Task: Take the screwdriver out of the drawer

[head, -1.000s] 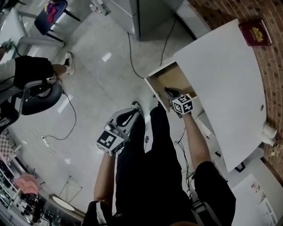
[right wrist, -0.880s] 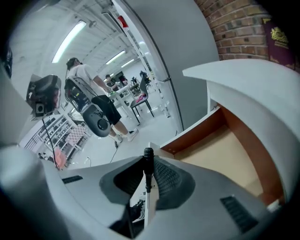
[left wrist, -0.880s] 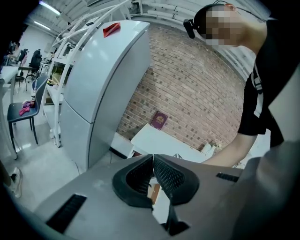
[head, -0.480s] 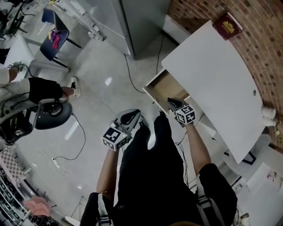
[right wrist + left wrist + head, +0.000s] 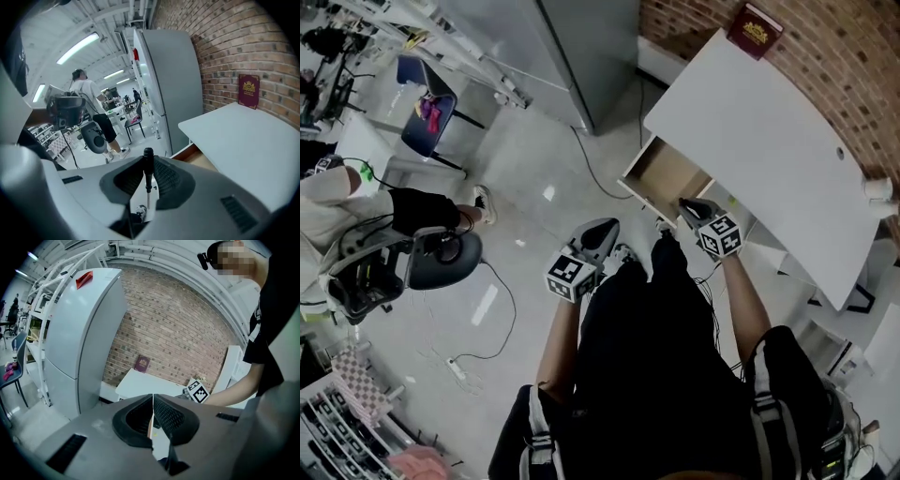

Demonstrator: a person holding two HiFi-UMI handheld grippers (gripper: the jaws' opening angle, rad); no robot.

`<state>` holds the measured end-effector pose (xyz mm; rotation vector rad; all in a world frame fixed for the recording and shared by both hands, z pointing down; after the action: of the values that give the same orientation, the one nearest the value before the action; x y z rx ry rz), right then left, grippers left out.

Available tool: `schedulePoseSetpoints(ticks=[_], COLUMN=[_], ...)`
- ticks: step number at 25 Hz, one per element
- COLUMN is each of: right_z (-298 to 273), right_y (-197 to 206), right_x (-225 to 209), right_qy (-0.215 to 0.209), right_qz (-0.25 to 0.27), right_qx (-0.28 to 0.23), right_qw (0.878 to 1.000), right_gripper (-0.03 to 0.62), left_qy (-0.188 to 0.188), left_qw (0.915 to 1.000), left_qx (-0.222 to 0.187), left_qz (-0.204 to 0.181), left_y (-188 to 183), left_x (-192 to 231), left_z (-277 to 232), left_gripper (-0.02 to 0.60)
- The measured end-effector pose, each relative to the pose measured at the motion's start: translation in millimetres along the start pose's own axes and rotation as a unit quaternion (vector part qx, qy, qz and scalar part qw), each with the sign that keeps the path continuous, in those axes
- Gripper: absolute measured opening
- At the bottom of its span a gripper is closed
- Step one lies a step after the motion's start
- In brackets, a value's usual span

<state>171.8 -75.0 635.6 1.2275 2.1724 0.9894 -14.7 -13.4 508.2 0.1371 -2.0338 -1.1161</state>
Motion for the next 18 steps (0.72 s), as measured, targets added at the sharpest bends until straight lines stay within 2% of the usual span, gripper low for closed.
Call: schedulePoseSetpoints(ticks=[10, 18], right_z=[47.4, 57.0], right_y=[-23.1, -29.7], right_x=[43.1, 46.4], right_qy=[0.051, 0.069], right_qz=[0.010, 0.022], right_qx=[-0.044, -0.057], right_qw=[0.998, 0.996], right_gripper=[0.121, 0.121], left_qy=[0.026, 0.034], left_qw=[0.9991, 0.9980], left_qx=[0.024, 0.028], left_qz=[-0.023, -0.046], left_y=[15.3, 9.6], left_x=[-11.2, -14.5], left_z=[16.5, 12.8], left_gripper=[0.018, 0.018])
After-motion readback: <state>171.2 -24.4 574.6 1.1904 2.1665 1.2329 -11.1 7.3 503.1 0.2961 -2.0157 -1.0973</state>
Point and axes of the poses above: the fingertips, and each gripper's own axes: z backward along the fingers, x to its left, y out of its underside, the point moved 1 cm from there along z, backward along the fingers, and after that the axes turned 15 degrees about z, right-handed, at the moved point
